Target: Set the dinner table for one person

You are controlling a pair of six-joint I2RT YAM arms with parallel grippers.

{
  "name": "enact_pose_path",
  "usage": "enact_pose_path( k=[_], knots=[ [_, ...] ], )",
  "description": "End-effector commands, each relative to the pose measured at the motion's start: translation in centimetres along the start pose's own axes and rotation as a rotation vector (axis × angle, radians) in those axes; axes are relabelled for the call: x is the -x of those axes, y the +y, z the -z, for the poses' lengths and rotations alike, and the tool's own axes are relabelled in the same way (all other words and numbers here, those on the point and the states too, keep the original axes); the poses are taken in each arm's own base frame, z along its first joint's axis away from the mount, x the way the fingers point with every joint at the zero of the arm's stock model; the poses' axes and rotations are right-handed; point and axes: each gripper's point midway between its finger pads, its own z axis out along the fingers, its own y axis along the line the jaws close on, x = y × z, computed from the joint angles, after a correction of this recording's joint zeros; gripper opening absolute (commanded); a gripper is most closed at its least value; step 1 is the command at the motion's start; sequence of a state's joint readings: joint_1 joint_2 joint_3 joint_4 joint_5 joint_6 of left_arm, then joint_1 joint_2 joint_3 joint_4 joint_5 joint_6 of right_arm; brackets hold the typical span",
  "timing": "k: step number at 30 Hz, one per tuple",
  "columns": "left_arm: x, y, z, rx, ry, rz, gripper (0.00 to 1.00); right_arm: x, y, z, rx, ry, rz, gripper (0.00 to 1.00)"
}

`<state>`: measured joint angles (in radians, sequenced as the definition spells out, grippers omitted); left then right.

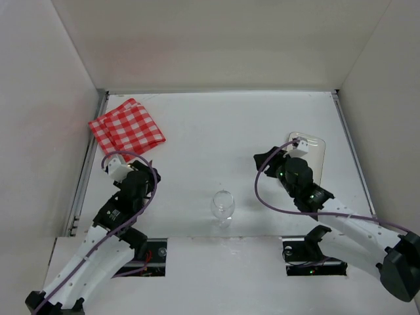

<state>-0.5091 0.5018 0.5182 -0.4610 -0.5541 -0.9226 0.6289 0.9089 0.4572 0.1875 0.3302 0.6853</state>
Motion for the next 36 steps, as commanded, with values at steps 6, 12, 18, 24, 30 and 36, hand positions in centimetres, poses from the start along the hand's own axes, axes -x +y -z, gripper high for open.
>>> enact_pose_path(
  k=[6, 12, 18, 24, 30, 36],
  knots=[
    [1.3, -0.5, -0.5, 0.022, -0.032, 0.025, 0.56, 2.0, 1.6, 0.4, 0.058, -0.068, -0.034, 0.61],
    [4.7, -1.5, -1.7, 0.058, -0.134, 0.033, 0.14, 1.5, 1.8, 0.0, 0.058, -0.043, -0.020, 0.22],
    [10.2, -0.3, -4.9, 0.193, -0.215, 0.064, 0.16, 0.6, 1.8, -0.3, 0.062, 0.005, -0.022, 0.12],
    [11.0, 3.4, -10.6, 0.303, -0.143, 0.161, 0.41, 0.6, 1.8, -0.3, 0.066, 0.005, -0.023, 0.22],
    [9.4, 4.9, -15.7, 0.290, -0.035, 0.196, 0.46, 0.6, 2.0, -0.3, 0.073, 0.009, -0.022, 0.29],
    [9.0, 6.0, -17.5, 0.301, -0.011, 0.216, 0.48, 0.4, 2.4, -0.3, 0.089, 0.018, -0.022, 0.32]
  ],
)
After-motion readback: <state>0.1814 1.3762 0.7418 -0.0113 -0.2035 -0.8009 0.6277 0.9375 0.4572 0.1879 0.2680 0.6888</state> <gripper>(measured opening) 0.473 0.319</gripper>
